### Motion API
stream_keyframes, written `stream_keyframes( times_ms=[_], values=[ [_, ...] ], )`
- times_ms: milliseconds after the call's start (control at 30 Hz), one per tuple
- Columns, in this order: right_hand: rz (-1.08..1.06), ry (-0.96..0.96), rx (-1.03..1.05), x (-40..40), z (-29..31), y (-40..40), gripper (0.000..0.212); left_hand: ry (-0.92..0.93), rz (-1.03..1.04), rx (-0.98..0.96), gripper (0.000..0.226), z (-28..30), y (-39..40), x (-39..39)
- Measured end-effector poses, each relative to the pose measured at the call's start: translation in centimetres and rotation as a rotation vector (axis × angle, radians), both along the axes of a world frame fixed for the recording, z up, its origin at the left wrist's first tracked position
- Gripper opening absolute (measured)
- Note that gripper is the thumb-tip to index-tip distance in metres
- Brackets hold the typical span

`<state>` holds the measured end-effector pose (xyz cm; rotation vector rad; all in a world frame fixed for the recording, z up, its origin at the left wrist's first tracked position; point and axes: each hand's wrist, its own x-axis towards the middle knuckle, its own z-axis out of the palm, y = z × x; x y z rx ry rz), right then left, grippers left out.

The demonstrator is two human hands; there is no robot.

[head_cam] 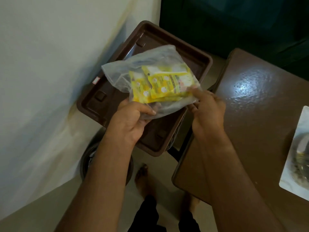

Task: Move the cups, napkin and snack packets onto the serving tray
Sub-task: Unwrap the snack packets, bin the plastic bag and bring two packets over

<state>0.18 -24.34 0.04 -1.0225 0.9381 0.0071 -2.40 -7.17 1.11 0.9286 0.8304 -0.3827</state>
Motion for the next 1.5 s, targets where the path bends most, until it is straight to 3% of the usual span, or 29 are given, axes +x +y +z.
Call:
stream_keyframes(
  times_ms=[100,233,333,467,567,733,900,1000,1100,1200,1300,1433,1500],
  values=[
    [0.038,0.054,0.005,-0.1,0.6,0.1,0.051,0.048,0.011,-0.048,0.04,-0.1,0.3,-0.4],
    [-0.035,-0.09,0.137,-0.3,1.1,0.1,0.048,0.011,0.099,-0.059,0.03,-0.3,0.3,-0.8],
    [0.074,0.046,-0.046,-0.6,1.1,0.4,0.041,-0.059,0.13,0.028,0.047,-0.4,-0.1,-1.0],
    [0.124,-0.058,-0.02,-0.8,1.0,0.3,0.031,-0.097,0.154,0.04,0.058,-0.6,-0.3,-1.1],
    [0.239,0.016,-0.11,-0.8,0.9,0.3,0.027,-0.096,0.181,0.034,0.06,-0.5,-0.8,-1.2],
    [0.23,-0.332,-0.007,-0.5,1.3,-0.2,0.036,-0.296,0.235,0.004,0.065,-0.6,-0.8,-1.1],
    [0.244,-0.214,0.034,-0.2,0.8,-1.1,0.034,-0.229,0.25,-0.002,0.044,-0.6,-0.1,-1.2],
    [0.242,-0.227,0.098,-0.1,0.6,-1.4,0.014,-0.108,0.306,0.071,0.032,-1.1,1.1,-1.3],
    [0.344,0.065,0.09,0.4,-0.4,-1.6,0.033,0.065,0.297,0.252,0.018,-1.7,1.8,-1.4],
    [0.521,0.256,-0.045,0.4,-0.6,-1.4,0.024,0.169,0.218,0.351,0.023,-2.1,2.0,-1.4],
    [0.459,0.11,-0.149,0.0,0.0,-1.2,0.025,0.038,0.245,0.394,0.037,-1.9,2.0,-1.3],
    [0.283,-0.29,-0.191,-0.3,1.4,-1.0,0.057,-0.399,0.345,0.609,0.08,-0.4,1.2,-0.8],
    [0.303,-0.369,-0.27,-0.2,2.0,-0.7,0.059,-0.472,0.307,0.682,0.082,0.1,1.2,-0.5]
  ],
)
